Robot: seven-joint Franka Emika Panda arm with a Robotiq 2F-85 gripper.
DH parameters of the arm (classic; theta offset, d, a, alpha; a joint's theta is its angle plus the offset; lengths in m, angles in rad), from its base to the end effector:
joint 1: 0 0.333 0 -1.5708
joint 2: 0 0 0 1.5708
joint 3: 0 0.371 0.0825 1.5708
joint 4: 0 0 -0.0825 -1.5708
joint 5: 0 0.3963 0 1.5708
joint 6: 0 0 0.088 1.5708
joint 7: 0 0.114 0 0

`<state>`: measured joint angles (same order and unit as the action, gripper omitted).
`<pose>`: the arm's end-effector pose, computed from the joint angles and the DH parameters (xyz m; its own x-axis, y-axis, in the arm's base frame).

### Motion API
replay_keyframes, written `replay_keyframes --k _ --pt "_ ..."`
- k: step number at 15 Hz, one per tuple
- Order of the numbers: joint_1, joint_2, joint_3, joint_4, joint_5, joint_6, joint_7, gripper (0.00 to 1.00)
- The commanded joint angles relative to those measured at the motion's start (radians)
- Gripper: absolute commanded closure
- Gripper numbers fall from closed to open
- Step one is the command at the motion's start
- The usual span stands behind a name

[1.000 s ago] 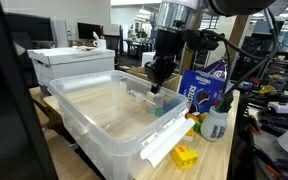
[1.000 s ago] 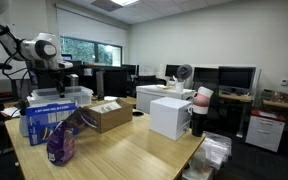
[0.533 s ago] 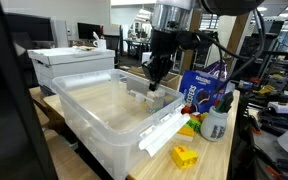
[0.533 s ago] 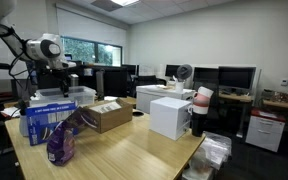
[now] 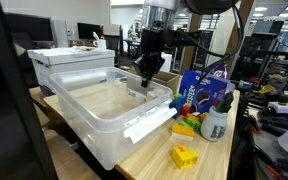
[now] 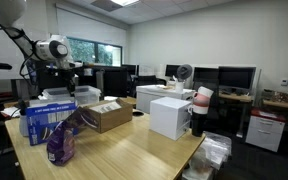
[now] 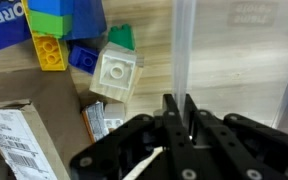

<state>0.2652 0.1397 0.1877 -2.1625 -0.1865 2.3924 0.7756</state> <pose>0.5248 0.2501 0.3815 0.9716 -0.1904 0.1407 -0.1950 -0.9806 0.0199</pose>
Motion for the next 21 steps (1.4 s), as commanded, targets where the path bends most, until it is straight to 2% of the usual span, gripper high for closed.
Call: replay_keyframes --k 1,11,21 --pt "-0.009 0.075 -0.012 0.056 0.009 -0.013 -0.082 0.95" --pt "-0.011 0.164 -0.056 0.186 0.008 -0.076 -0.254 0.95" --pt "-0.004 0.232 -0.096 0.276 0.000 -0.115 -0.288 0.95"
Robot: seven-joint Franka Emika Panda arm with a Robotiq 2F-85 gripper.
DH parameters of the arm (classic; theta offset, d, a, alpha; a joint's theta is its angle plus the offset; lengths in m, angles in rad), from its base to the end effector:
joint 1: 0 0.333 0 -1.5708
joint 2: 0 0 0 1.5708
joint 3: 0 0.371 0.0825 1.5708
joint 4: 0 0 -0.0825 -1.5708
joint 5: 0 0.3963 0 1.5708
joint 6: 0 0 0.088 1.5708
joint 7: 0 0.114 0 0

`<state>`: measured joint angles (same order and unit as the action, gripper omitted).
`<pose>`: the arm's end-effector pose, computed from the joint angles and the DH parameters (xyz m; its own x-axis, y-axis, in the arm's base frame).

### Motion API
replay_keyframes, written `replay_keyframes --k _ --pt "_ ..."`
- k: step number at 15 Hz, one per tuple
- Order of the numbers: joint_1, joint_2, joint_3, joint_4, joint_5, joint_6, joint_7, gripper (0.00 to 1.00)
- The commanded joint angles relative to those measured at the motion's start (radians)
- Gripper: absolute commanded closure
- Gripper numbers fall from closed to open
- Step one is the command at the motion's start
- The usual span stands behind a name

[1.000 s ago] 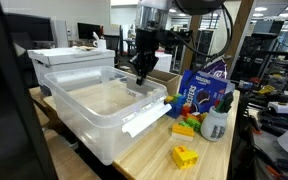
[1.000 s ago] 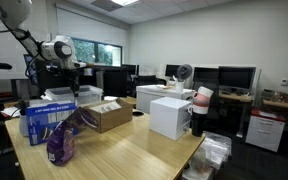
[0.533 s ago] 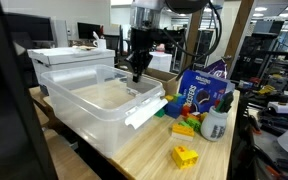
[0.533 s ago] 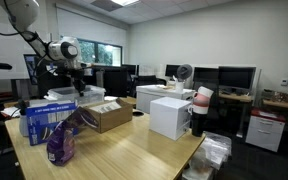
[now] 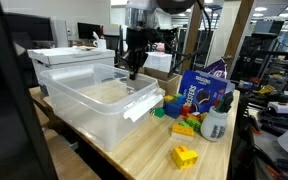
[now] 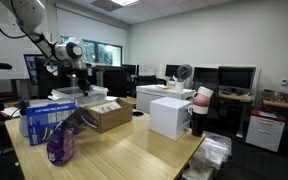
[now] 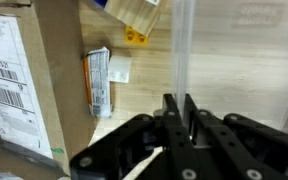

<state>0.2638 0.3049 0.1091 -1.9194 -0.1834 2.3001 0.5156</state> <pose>0.6101 0.2283 0.3810 0.9925 -0.0280 0.1187 -0.0356 -0.9974 0.0624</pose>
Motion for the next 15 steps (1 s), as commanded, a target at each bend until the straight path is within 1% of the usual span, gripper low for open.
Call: replay_keyframes --k 1,10,11,12,13,15 --pt "-0.003 0.071 -0.019 0.039 0.000 -0.026 -0.031 0.95" --pt "0.000 0.103 -0.041 0.085 0.001 -0.058 -0.008 0.95" --pt "-0.003 0.103 -0.036 0.090 0.018 -0.064 -0.013 0.84" --pt "0.001 0.102 -0.039 0.095 0.014 -0.073 -0.004 0.64" --pt "0.001 0.100 -0.036 0.101 0.023 -0.083 -0.009 0.61" --pt "0.005 0.108 -0.038 0.112 0.021 -0.103 -0.007 0.51"
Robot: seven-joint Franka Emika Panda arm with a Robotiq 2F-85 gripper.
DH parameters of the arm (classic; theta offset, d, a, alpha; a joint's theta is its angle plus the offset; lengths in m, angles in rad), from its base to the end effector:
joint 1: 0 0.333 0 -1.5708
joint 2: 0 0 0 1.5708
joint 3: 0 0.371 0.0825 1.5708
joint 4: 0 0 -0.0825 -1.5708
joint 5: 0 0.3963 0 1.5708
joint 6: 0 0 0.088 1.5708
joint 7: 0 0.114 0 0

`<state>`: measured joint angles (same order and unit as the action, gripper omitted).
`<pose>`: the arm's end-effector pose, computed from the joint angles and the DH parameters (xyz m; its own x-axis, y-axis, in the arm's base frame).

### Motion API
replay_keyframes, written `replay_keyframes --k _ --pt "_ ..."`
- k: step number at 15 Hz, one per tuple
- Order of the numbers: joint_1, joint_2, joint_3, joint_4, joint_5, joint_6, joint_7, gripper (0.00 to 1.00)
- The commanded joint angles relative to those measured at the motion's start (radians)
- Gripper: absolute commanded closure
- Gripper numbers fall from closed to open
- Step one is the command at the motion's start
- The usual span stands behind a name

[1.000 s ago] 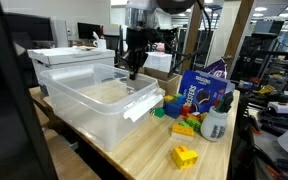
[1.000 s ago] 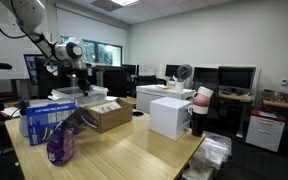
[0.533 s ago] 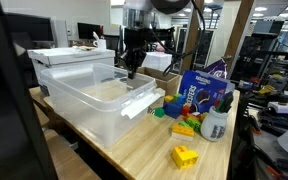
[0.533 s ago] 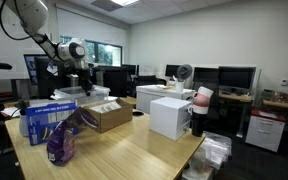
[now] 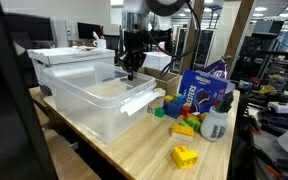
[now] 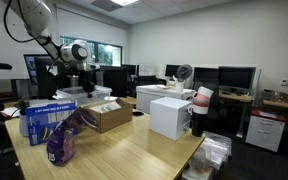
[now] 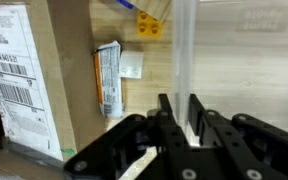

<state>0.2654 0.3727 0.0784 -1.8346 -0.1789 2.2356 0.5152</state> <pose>0.6355 0.2159 0.3688 0.9948 -0.0651 0.0781 -0.0719 -0.9935 0.0881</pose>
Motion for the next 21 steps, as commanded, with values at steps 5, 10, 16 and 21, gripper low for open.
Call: replay_keyframes --k 5,10,16,21 --pt "0.019 0.056 -0.010 0.053 0.013 -0.055 0.005 0.25" --pt "0.039 0.051 -0.003 0.114 0.016 -0.118 0.011 0.03" --pt "0.063 0.030 0.009 0.194 0.020 -0.243 0.020 0.00" --pt "0.089 -0.037 0.023 0.189 0.015 -0.275 0.070 0.00"
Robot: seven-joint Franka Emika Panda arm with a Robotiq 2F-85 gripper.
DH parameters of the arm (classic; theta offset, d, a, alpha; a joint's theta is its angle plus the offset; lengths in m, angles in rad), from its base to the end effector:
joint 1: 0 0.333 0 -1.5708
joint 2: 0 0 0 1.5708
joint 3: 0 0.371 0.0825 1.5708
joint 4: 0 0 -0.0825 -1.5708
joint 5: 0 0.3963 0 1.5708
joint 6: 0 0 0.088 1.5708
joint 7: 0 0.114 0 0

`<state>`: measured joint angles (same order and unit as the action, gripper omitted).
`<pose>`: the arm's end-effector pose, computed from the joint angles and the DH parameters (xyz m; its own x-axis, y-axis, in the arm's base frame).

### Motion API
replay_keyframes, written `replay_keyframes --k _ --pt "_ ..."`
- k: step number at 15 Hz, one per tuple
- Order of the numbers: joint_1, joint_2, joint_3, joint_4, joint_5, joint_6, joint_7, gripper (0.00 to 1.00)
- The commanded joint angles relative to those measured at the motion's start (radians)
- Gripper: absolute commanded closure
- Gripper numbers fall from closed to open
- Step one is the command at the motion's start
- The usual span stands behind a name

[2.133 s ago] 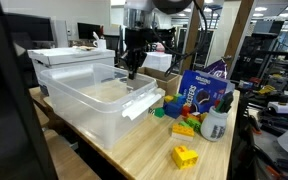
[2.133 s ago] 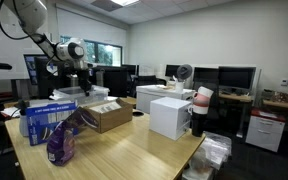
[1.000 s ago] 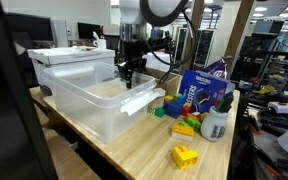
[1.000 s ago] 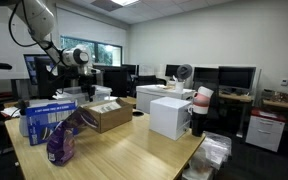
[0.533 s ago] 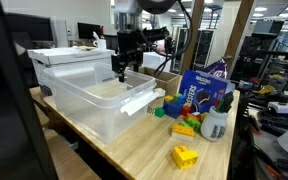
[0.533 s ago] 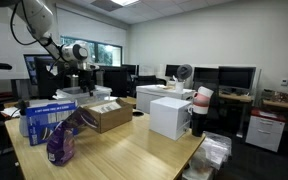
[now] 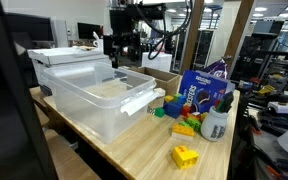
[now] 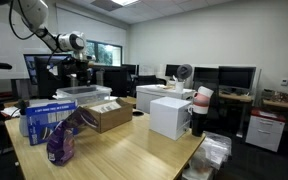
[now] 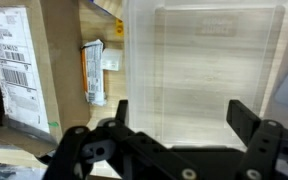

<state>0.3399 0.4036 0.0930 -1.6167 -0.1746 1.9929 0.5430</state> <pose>0.6435 0.2748 0.4291 0.9984 -0.0412 0.0376 -0.0453 -0.9920 0.1181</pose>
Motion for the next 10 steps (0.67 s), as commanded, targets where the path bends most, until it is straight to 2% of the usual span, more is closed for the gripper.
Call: replay_keyframes --k 1,10 --pt "0.019 -0.089 0.013 -0.038 0.012 -0.038 0.051 0.00" --pt "0.010 -0.244 0.053 -0.083 0.020 -0.198 0.050 0.00"
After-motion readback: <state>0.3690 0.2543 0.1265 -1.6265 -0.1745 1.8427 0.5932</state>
